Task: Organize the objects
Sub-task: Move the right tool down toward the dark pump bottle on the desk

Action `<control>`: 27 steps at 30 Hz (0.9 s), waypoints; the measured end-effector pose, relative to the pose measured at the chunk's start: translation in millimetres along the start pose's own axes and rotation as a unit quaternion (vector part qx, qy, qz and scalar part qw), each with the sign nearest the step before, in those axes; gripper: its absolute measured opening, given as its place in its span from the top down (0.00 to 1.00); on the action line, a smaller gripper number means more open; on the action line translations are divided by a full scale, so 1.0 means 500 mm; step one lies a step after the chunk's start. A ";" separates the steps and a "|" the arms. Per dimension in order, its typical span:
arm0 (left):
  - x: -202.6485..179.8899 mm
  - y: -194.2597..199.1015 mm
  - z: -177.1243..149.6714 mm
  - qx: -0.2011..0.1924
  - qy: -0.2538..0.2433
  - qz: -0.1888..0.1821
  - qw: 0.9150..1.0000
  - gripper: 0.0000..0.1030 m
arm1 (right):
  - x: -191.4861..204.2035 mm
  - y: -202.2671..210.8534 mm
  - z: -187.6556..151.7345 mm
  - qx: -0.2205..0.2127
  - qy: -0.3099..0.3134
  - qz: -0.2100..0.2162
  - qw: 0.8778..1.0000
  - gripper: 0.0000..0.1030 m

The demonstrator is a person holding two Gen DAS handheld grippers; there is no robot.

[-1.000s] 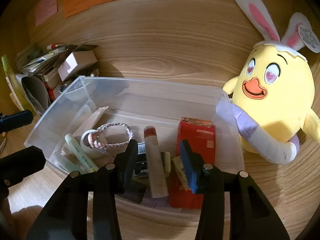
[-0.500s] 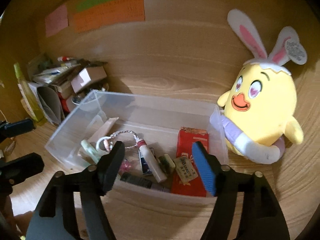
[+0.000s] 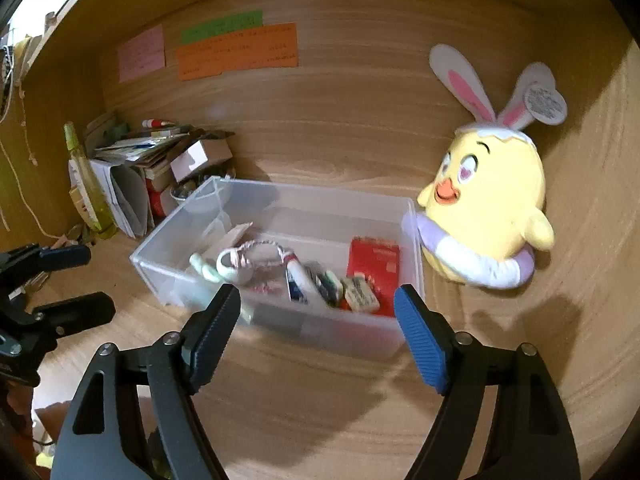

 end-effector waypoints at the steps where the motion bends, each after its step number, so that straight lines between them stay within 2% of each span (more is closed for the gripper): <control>1: -0.004 0.001 -0.011 0.006 0.003 -0.003 1.000 0.06 | -0.003 0.005 -0.006 0.001 0.000 -0.002 1.000 0.24; 10: -0.064 0.001 -0.102 0.054 -0.012 -0.024 0.998 0.06 | -0.019 0.047 -0.064 0.011 0.042 -0.058 0.997 0.24; 13: -0.074 0.002 -0.130 0.065 -0.022 -0.017 0.998 0.06 | -0.022 0.054 -0.083 0.017 0.045 -0.061 0.997 0.23; 16: -0.066 0.008 -0.151 0.067 -0.031 0.003 0.997 0.06 | -0.018 0.061 -0.107 0.029 0.028 -0.048 0.998 0.23; 20: -0.037 0.023 -0.168 0.074 -0.014 0.011 0.997 0.06 | 0.011 0.065 -0.142 0.051 0.015 -0.023 0.998 0.23; 27: 0.046 0.045 -0.192 0.076 0.020 0.054 0.995 0.06 | 0.104 0.088 -0.184 0.073 0.002 0.048 0.996 0.23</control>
Point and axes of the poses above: each gripper's, at about its wrist camera, not at the fingertips, and y roughly against the way its jaws point, x to its left, z to its top, the point moved 9 cm from there along -y, roughly the way its jaws point, and after that the axes turned 10 degrees about -x, right-handed, at the moved point
